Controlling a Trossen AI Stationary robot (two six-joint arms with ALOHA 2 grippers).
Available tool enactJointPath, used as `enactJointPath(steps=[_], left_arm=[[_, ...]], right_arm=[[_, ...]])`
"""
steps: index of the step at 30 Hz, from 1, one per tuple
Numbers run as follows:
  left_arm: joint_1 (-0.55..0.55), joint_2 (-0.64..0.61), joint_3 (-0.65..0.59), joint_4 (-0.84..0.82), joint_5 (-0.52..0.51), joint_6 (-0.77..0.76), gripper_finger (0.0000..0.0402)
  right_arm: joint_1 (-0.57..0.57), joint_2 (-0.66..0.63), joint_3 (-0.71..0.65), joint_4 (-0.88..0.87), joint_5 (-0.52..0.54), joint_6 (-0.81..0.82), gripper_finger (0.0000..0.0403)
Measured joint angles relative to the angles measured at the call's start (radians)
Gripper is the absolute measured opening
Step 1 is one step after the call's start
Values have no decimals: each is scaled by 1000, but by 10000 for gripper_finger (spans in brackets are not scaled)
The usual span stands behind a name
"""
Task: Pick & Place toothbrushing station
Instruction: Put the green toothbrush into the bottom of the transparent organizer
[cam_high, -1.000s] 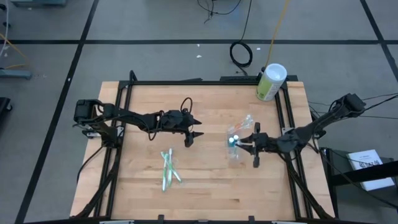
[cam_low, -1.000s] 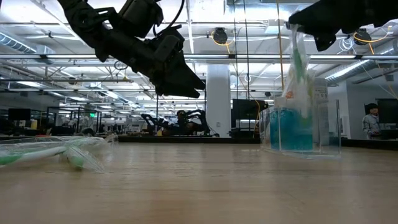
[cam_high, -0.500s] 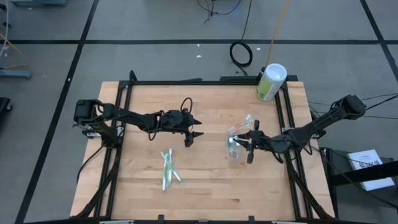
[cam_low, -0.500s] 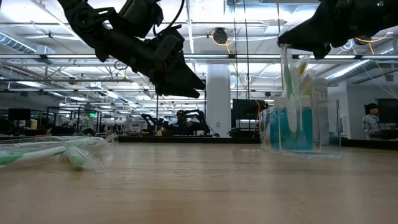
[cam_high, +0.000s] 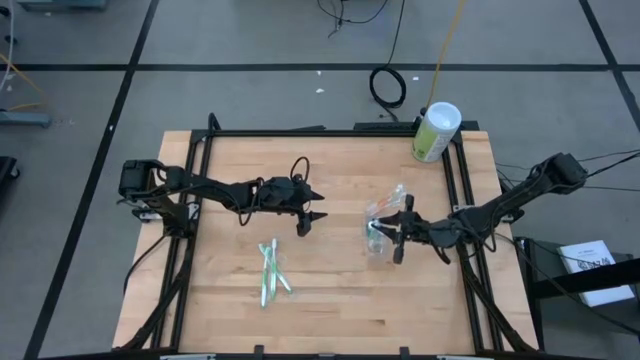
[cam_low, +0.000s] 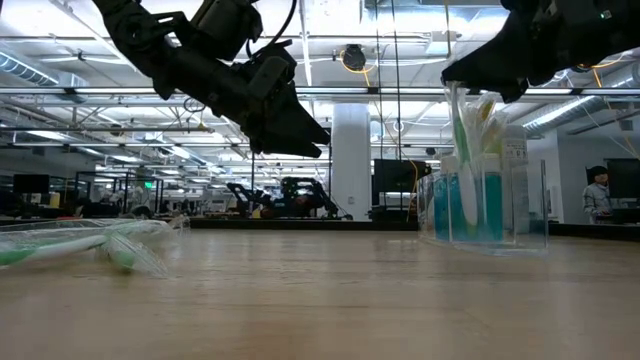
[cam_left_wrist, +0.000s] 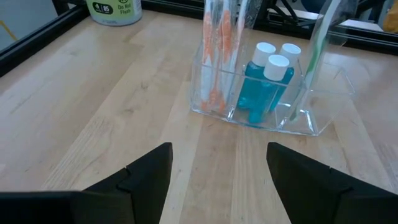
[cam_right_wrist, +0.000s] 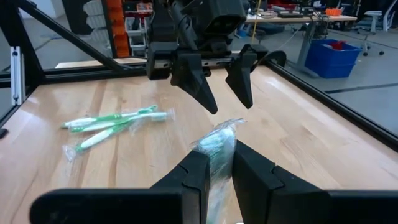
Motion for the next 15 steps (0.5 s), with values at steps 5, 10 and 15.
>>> enactJointPath(steps=[5,10,15], left_arm=[[0,0,0,0,0,0,267],[0,0,0,0,0,3,267],[0,0,0,0,0,4,267]], right_arm=[[0,15,0,0,0,0,50],[0,19,0,-1,0,0,50],[0,19,0,-3,0,0,50]])
